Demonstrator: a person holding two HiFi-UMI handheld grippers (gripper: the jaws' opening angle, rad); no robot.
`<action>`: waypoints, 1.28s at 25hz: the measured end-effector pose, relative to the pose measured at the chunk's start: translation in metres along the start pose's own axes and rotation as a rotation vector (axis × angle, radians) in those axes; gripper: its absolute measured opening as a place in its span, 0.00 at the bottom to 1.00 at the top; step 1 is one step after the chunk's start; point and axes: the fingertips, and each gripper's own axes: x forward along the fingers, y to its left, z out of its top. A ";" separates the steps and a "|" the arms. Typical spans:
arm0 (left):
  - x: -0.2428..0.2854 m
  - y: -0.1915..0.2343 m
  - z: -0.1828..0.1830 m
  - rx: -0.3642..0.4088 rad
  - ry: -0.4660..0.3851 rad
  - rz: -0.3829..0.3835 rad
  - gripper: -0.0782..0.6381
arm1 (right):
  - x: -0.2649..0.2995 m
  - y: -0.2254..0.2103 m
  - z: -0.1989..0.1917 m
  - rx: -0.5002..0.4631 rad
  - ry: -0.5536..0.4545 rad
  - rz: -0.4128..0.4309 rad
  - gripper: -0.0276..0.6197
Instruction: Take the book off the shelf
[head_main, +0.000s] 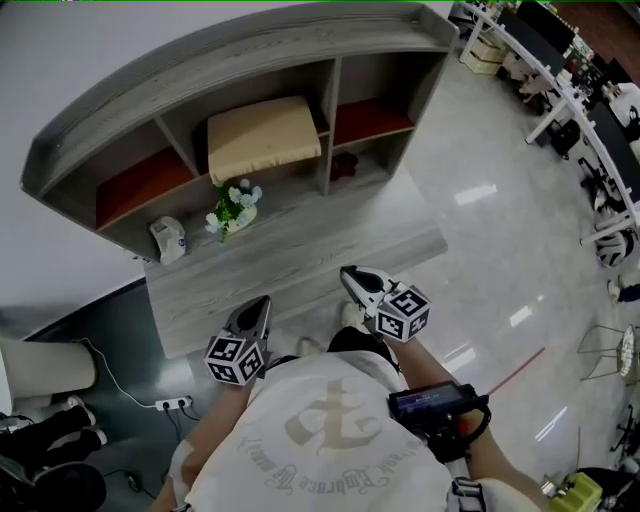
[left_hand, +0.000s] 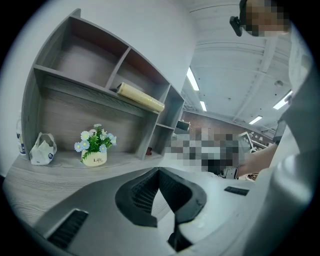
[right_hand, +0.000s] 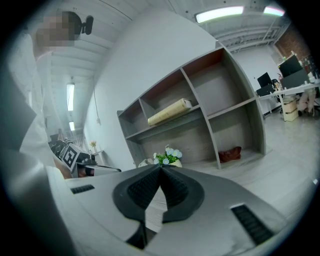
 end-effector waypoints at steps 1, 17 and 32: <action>0.003 -0.001 0.001 0.000 0.000 0.003 0.11 | 0.001 -0.003 0.002 -0.001 0.002 0.002 0.05; 0.056 -0.012 0.022 0.008 0.000 0.054 0.11 | 0.012 -0.054 0.025 0.005 0.052 0.062 0.05; 0.089 0.008 0.044 0.005 -0.004 0.139 0.11 | 0.051 -0.082 0.047 -0.016 0.093 0.161 0.05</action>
